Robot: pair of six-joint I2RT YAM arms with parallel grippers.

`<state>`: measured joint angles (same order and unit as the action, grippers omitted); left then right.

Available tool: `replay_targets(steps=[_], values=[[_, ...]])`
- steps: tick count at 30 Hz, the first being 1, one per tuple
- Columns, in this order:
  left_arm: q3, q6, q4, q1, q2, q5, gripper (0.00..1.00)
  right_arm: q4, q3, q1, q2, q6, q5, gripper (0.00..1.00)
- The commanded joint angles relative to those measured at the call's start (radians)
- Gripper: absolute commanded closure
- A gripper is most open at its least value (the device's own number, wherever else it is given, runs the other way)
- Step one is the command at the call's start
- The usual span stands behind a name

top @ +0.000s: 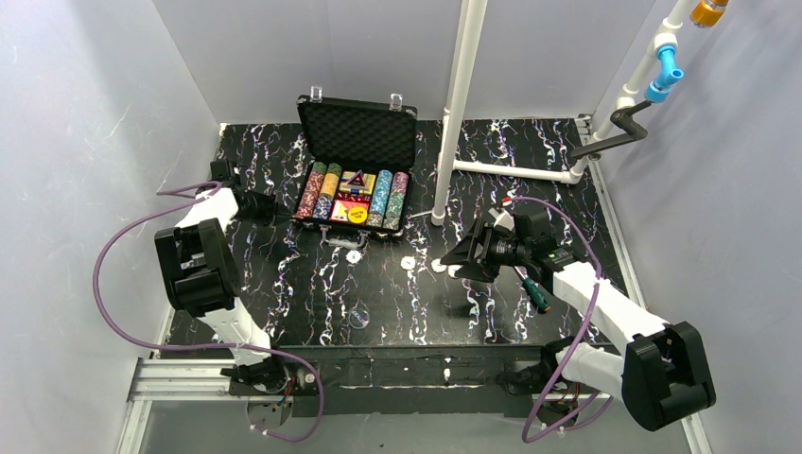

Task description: Pack up texas hold em set

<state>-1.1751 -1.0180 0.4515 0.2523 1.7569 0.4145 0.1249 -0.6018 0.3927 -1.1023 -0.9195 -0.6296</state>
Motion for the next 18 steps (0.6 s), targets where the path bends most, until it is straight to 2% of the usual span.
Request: replay_targets(steps=[1, 18], values=[[0.008, -0.005, 0.019, 0.002, -0.007, 0.007, 1.00, -0.033, 0.014, -0.004, 0.004, -0.006, -0.008, 0.26], [-0.018, -0.072, -0.040, -0.035, 0.044, -0.005, 1.00, -0.053, 0.019, -0.003, -0.013, -0.015, -0.011, 0.26]])
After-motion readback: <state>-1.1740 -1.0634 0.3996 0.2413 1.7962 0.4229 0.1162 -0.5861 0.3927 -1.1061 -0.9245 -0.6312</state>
